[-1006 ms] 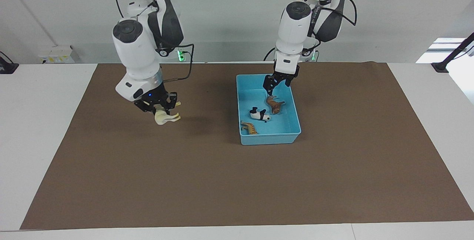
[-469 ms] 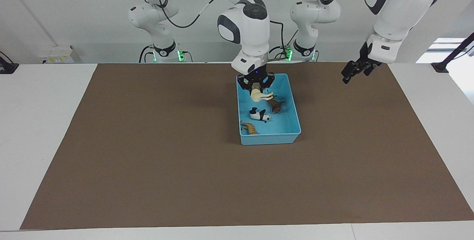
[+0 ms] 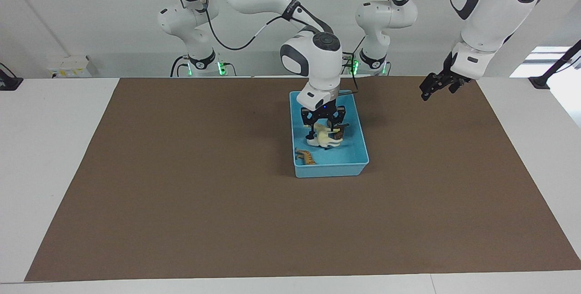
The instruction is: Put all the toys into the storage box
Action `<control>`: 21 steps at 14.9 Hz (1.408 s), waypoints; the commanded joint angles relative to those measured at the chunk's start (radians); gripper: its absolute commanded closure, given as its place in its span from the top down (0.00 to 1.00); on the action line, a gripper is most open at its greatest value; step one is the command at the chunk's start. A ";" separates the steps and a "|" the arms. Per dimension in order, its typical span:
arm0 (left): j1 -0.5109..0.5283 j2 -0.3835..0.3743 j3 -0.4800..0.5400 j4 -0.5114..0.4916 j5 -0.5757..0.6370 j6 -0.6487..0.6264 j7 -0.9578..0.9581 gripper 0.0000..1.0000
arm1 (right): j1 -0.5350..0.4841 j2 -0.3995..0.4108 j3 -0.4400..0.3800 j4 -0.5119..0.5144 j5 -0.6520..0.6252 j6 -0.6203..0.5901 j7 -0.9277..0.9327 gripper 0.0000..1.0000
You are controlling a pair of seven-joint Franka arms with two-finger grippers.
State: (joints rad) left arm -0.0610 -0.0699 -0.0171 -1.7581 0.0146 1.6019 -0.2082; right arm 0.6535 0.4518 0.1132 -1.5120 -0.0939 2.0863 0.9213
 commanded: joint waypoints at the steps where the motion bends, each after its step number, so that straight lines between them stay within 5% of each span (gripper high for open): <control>1: 0.007 0.033 -0.003 0.063 -0.001 -0.051 0.047 1.00 | -0.096 -0.085 -0.012 0.016 -0.024 -0.048 -0.017 1.00; 6: 0.017 0.085 -0.003 0.086 -0.002 -0.082 0.052 1.00 | -0.351 -0.185 -0.009 0.013 -0.009 -0.061 -0.427 1.00; 9: 0.012 0.102 -0.001 0.109 -0.004 -0.132 0.096 1.00 | -0.489 -0.209 -0.007 0.006 0.013 -0.075 -0.508 1.00; 16: 0.018 0.052 -0.001 0.115 -0.018 -0.123 0.102 1.00 | -0.715 -0.307 -0.009 0.000 0.075 -0.377 -0.856 1.00; 21: 0.021 0.052 0.000 0.124 -0.018 -0.117 0.101 1.00 | -0.691 -0.475 -0.116 -0.082 0.080 -0.492 -0.920 1.00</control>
State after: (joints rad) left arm -0.0566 -0.0158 -0.0126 -1.6454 0.0077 1.4951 -0.1252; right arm -0.0709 0.0723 0.0493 -1.5080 -0.0267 1.6083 0.0240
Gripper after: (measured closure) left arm 0.000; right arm 0.000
